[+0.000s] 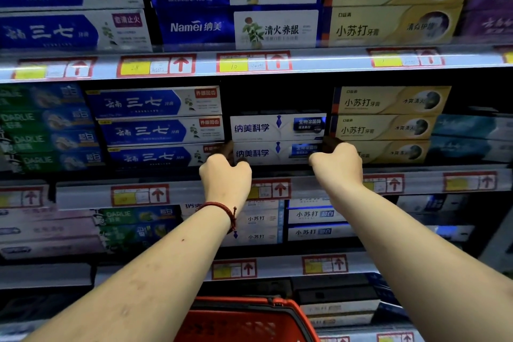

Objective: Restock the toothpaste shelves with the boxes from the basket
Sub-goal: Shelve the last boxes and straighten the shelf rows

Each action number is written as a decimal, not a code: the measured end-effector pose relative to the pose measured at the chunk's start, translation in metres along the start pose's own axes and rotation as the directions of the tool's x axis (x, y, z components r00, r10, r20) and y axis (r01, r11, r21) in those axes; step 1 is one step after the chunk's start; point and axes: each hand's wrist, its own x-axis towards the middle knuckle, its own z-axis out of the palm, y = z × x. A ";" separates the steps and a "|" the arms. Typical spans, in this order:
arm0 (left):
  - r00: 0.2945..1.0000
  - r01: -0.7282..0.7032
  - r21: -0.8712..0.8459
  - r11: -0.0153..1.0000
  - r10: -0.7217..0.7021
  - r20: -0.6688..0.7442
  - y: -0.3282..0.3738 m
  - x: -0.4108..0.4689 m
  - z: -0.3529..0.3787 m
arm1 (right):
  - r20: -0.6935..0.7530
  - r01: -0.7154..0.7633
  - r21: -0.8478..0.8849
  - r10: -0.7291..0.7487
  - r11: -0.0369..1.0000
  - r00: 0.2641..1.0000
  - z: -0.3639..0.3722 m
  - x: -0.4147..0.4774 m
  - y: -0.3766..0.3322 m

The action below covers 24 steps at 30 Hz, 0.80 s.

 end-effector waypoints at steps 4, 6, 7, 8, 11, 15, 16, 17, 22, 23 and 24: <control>0.997 -0.069 0.041 0.997 0.068 0.036 0.002 -0.004 0.001 | 0.005 -0.013 0.015 0.013 1.000 1.000 -0.002 0.000 0.000; 0.997 -0.080 0.073 0.994 0.078 0.022 0.006 -0.010 0.004 | 0.008 -0.016 0.035 0.016 0.999 1.000 -0.006 0.000 0.002; 0.997 -0.082 0.079 0.994 0.081 0.011 0.009 -0.014 0.006 | 0.012 -0.021 0.052 0.020 0.998 1.000 -0.008 0.000 0.003; 0.996 -0.089 0.075 0.993 0.089 0.002 0.012 -0.019 0.008 | 0.014 -0.027 0.071 0.026 0.997 1.000 -0.011 0.000 0.005; 0.978 -0.206 0.060 0.977 0.203 0.051 0.023 -0.036 0.026 | 0.014 -0.015 0.123 0.013 0.992 1.000 -0.031 -0.001 0.011; 0.932 -0.309 0.055 0.949 0.291 0.217 0.041 -0.055 0.064 | -0.052 -0.002 0.125 0.008 0.992 0.999 -0.070 0.008 0.026; 0.925 -0.305 0.042 0.951 0.286 0.250 0.047 -0.059 0.076 | -0.088 -0.006 0.127 0.018 0.992 0.996 -0.081 0.014 0.032; 0.920 -0.299 0.036 0.954 0.278 0.276 0.051 -0.063 0.087 | -0.123 -0.011 0.117 0.025 0.993 0.992 -0.091 0.019 0.038; 0.911 -0.274 0.037 0.961 0.247 0.331 0.067 -0.079 0.120 | -0.278 0.002 -0.022 -0.008 1.000 0.960 -0.127 0.043 0.057; 0.914 -0.272 0.036 0.962 0.247 0.323 0.069 -0.083 0.123 | -0.285 -0.018 -0.043 0.005 0.999 0.958 -0.133 0.048 0.060; 0.920 -0.268 0.034 0.963 0.245 0.305 0.072 -0.087 0.128 | -0.285 -0.031 -0.059 0.013 0.998 0.958 -0.139 0.054 0.062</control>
